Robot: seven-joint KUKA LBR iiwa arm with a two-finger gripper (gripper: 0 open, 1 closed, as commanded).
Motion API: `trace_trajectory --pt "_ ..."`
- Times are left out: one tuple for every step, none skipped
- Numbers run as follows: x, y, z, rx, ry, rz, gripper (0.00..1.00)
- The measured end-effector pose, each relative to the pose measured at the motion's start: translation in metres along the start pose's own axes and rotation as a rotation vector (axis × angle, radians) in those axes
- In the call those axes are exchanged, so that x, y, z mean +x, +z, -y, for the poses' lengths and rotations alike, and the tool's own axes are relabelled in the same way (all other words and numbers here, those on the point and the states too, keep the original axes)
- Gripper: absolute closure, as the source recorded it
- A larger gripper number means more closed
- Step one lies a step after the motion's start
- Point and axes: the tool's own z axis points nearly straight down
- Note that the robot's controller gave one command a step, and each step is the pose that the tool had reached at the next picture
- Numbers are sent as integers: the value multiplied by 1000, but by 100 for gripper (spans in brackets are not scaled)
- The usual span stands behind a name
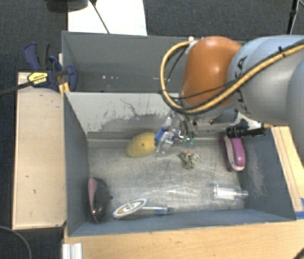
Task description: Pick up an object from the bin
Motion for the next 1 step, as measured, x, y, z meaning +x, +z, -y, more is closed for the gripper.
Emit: trace_trajectory --pt "-19 -113 35 2 -4 2 100"
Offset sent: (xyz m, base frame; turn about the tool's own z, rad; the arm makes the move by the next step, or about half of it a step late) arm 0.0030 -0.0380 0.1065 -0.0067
